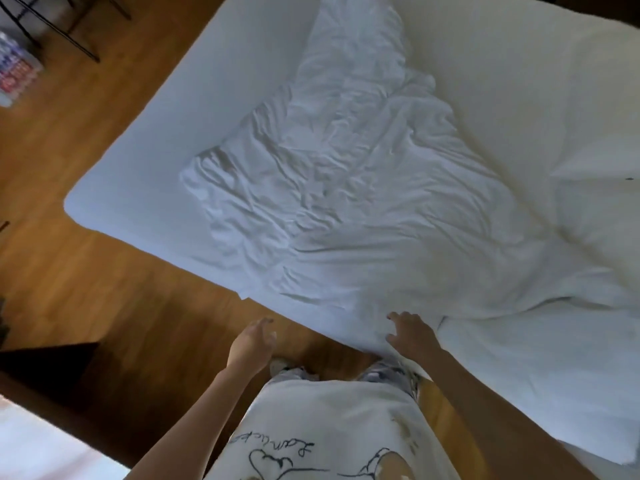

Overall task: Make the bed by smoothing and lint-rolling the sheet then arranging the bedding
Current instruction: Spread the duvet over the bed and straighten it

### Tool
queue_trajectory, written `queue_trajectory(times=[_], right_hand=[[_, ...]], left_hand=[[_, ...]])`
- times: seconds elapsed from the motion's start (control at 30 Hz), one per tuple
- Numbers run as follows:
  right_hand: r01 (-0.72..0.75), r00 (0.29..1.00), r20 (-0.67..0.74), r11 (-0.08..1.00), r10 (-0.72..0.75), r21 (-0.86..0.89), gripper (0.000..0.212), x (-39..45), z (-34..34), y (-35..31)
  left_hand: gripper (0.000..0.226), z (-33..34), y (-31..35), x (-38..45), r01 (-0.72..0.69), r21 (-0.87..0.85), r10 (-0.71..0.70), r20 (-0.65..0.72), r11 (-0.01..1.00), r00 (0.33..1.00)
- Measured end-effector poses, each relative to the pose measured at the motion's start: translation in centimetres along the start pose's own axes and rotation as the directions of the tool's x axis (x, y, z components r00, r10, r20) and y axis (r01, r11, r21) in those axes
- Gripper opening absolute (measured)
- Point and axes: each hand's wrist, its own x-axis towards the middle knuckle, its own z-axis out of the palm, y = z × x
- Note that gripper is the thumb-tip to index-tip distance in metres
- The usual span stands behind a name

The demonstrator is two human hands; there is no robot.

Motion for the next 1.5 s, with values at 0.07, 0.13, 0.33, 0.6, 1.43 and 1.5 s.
queue_trajectory(times=[0.07,0.13,0.33,0.6,1.43,1.5], right_hand=[[0.032,0.999,-0.030,0.999,-0.033,-0.033,0.054,0.0,0.9,-2.9],[0.063,0.994,-0.078,0.992,-0.072,-0.111,0.060,0.9,1.2,-4.8],[0.089,0.973,-0.171,0.939,-0.153,-0.332,0.109,9.0,1.5,-6.5],[-0.010,0.982,-0.180,0.922,-0.065,-0.388,0.115,24.6,3.0,0.2],[-0.250,0.321,-0.933,0.965,0.161,0.081,0.035,12.9,-48.2,37.3],[-0.285,0.264,-0.923,0.937,0.280,0.203,0.046,11.4,-50.3,39.1]], left_hand=[[0.036,-2.0,-1.3,1.2,-0.009,0.019,0.009,-0.009,1.000,1.000],[0.038,-3.2,-1.8,3.0,-0.014,0.032,0.014,-0.013,0.999,1.000],[0.049,-3.0,-0.2,10.4,-0.005,0.097,0.003,0.026,0.995,1.000],[0.101,5.5,2.2,26.4,0.064,-0.041,-0.061,0.072,0.997,0.996],[0.067,-0.5,71.4,20.5,-0.667,-0.295,0.699,0.005,0.685,0.716],[0.076,0.1,75.3,19.3,-0.650,-0.364,0.742,0.241,0.667,0.626]])
